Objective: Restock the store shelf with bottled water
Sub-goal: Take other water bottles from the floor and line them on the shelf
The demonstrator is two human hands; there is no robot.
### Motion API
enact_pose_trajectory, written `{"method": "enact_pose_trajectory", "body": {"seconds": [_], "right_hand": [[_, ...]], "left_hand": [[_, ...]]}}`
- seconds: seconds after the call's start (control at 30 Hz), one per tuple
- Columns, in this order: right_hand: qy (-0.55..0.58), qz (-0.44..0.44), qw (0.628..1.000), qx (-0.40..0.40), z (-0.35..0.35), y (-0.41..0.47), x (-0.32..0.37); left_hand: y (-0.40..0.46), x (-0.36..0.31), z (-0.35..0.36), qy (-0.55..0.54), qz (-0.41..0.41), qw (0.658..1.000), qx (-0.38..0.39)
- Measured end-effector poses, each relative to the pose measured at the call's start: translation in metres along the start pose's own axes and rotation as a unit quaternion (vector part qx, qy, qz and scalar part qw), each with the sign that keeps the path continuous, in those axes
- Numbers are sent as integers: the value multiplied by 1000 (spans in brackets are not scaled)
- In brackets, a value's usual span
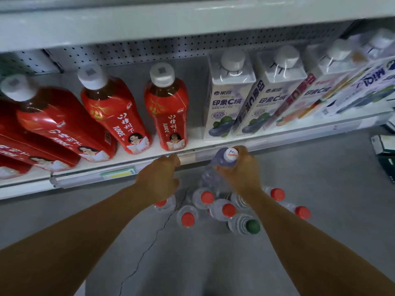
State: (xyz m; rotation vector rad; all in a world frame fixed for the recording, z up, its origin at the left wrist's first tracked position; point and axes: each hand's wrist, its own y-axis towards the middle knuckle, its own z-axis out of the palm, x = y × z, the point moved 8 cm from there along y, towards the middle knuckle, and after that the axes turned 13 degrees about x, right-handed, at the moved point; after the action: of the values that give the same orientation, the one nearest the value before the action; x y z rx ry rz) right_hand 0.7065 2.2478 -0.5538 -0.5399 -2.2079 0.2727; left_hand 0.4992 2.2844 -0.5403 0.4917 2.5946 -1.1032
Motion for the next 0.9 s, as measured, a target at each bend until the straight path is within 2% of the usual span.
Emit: {"method": "enact_pose_trajectory", "body": {"seconds": [0.2,0.63,0.77,0.9], "right_hand": [[72,-7,994,-84,-100,-56,64],[30,41,996,-76,-310,-180,258],[44,40,995,-84,-368,-223,323],[29,27,994,-100,-420,-265,391]], "left_hand": [[-59,-50,-45,-49,22,998,13],[-226,-211,-199,-85,162,983,-19],[-291,-254,-250,-140,211,966,-54],[-345,-286,-301,-118,224,960,-119]]}}
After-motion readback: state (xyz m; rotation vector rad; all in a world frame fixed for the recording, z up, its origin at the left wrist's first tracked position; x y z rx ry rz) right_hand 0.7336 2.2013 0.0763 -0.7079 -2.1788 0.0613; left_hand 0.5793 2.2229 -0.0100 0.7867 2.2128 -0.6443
